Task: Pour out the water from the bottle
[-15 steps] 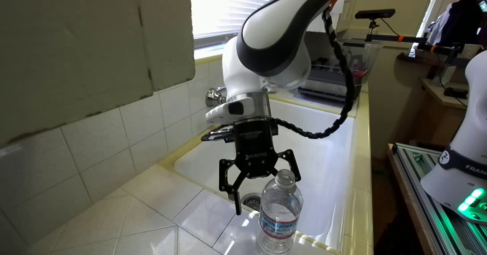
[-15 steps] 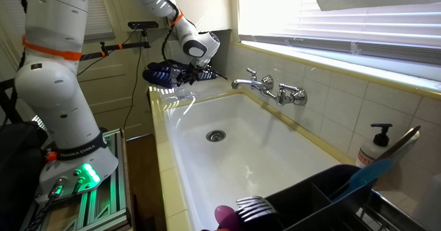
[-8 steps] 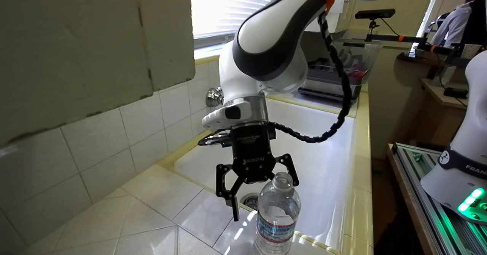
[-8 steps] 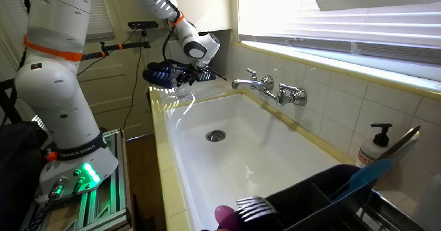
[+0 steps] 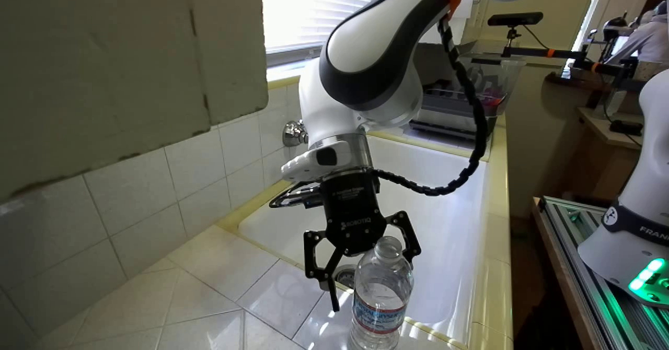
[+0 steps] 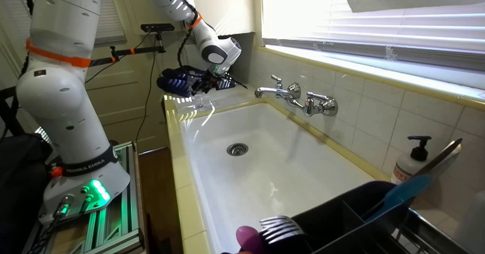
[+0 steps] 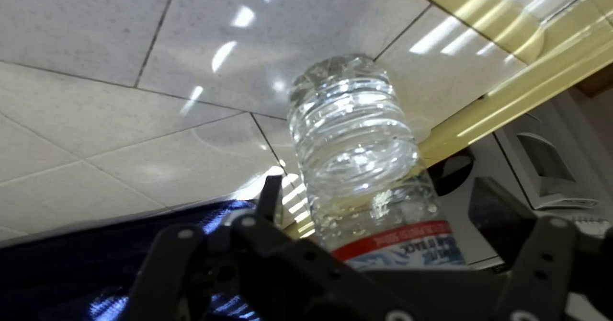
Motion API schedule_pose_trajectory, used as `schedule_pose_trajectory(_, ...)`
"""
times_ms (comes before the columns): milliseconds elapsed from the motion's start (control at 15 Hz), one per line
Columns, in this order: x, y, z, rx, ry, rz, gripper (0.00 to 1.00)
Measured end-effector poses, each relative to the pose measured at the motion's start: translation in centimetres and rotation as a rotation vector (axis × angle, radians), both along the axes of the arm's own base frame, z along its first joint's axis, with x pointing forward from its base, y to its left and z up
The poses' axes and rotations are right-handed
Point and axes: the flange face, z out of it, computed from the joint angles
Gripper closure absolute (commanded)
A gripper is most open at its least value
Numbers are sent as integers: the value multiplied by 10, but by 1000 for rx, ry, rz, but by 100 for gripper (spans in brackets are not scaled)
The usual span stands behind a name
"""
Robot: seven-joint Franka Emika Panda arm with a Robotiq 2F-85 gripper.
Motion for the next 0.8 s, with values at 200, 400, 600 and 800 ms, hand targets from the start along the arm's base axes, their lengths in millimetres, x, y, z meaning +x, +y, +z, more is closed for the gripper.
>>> schedule_pose_trajectory(200,-4,0,0,19,15,43,0)
schedule_pose_trajectory(400,-5,-1,0,35,20,73,0)
schedule_pose_trajectory(600,-4,0,1,49,10,91,0)
schedule_pose_trajectory(800,-1,2,1,54,7,93,0)
